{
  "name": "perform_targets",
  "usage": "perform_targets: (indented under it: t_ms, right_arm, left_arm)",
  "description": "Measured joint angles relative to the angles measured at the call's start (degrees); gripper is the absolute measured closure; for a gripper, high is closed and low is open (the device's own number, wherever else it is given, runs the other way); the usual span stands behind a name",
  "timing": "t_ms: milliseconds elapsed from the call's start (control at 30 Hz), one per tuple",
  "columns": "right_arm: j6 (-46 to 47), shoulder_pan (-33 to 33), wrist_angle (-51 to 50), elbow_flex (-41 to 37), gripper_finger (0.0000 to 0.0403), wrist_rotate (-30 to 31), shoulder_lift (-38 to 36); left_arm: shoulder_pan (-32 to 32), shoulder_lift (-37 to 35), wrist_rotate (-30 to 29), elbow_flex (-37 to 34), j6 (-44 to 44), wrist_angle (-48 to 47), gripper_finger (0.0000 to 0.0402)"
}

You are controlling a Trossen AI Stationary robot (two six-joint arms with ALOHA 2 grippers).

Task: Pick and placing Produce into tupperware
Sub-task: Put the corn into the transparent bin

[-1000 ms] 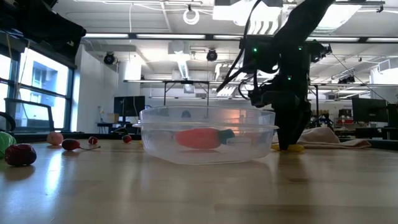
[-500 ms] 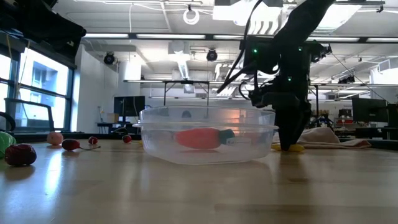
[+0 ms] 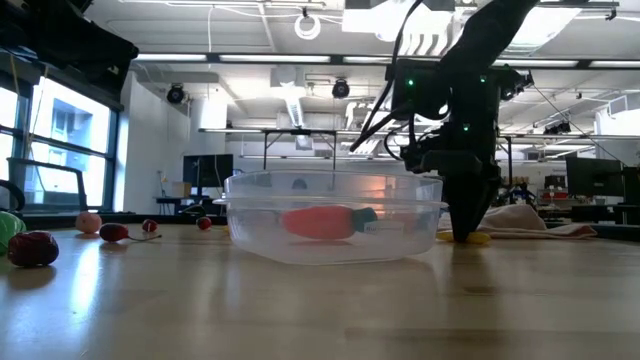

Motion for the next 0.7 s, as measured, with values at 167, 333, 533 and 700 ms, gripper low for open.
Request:
perform_targets:
  t_ms: [167,333,533,700]
  right_arm:
    - [-0.1,0.0,0.0,0.0,0.0341,0.1,0.0]
    - [0.0,0.0,0.0,0.0,0.0354,0.4,0.0]
    - [0.0,0.0,0.0,0.0,0.0359,0.5,0.0]
    - [0.0,0.0,-1.0,0.8,0.0359,0.5,0.2]
  left_arm:
    - [0.0,0.0,0.0,0.0,0.0,0.0,0.038]
    - [0.0,0.0,0.0,0.0,0.0,0.0,0.038]
    - [0.0,0.0,0.0,0.0,0.0,0.0,0.038]
    - [0.0,0.0,0.0,0.0,0.0,0.0,0.038]
